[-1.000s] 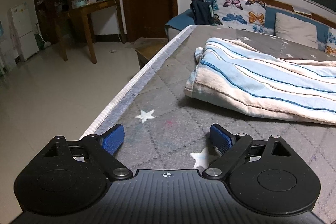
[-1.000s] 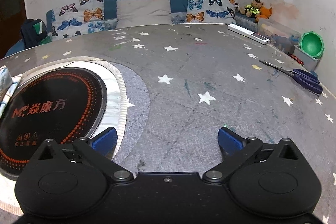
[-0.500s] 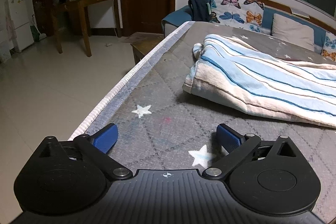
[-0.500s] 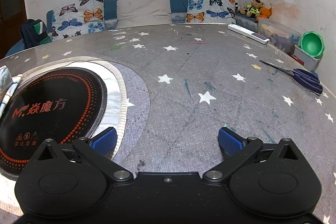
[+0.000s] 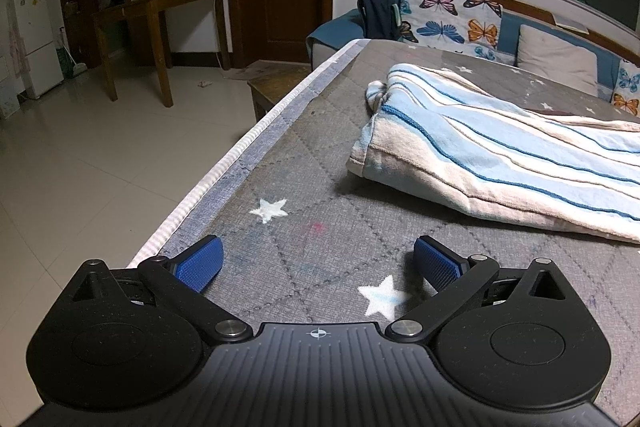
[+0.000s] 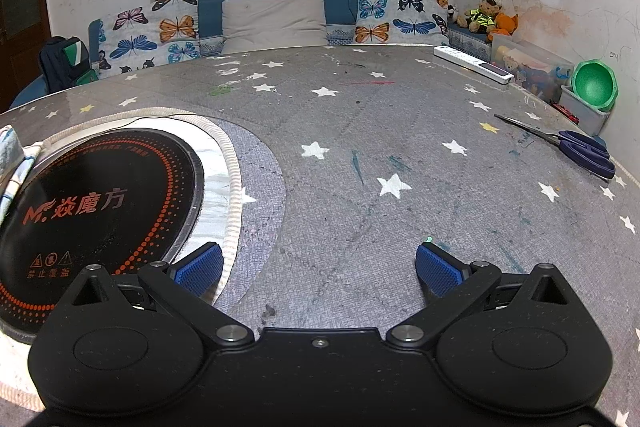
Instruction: Fold clothes
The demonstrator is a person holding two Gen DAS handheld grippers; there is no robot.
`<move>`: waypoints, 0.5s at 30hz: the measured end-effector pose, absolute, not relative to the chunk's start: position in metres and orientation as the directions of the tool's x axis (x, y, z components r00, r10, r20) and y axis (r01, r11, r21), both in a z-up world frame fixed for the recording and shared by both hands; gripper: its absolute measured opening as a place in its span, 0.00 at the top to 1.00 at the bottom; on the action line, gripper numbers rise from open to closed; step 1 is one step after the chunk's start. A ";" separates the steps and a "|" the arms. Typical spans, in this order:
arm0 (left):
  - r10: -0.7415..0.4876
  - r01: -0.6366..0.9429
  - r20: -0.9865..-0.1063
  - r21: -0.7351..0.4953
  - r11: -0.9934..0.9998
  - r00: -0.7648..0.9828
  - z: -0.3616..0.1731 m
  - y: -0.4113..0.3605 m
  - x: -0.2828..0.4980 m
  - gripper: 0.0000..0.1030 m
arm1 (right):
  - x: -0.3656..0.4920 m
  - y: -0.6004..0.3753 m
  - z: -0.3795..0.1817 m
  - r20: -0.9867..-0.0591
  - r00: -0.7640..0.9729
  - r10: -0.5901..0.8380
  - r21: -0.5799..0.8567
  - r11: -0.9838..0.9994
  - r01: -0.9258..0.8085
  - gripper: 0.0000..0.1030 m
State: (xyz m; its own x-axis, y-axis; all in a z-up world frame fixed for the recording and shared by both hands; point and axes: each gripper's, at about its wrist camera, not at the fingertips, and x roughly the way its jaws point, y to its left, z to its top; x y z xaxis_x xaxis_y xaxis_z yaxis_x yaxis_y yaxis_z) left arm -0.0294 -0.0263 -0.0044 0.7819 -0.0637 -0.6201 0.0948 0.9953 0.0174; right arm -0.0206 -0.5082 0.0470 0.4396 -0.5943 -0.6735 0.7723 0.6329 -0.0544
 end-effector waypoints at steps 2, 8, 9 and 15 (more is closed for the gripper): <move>-0.063 0.095 -0.620 0.020 0.995 0.782 -0.003 -0.028 -0.030 0.00 | -0.021 -0.508 0.047 -0.673 0.440 -0.594 -0.054 0.633 0.772 0.00; -0.062 0.096 -0.619 0.022 0.995 0.783 -0.003 -0.028 -0.030 0.00 | -0.020 -0.508 0.047 -0.673 0.439 -0.595 -0.055 0.633 0.773 0.00; -0.062 0.096 -0.619 0.022 0.995 0.783 -0.002 -0.028 -0.031 0.00 | -0.020 -0.508 0.047 -0.673 0.439 -0.595 -0.055 0.633 0.773 0.00; -0.061 0.096 -0.619 0.023 0.995 0.783 -0.002 -0.029 -0.031 0.00 | -0.020 -0.508 0.046 -0.673 0.439 -0.595 -0.055 0.632 0.773 0.00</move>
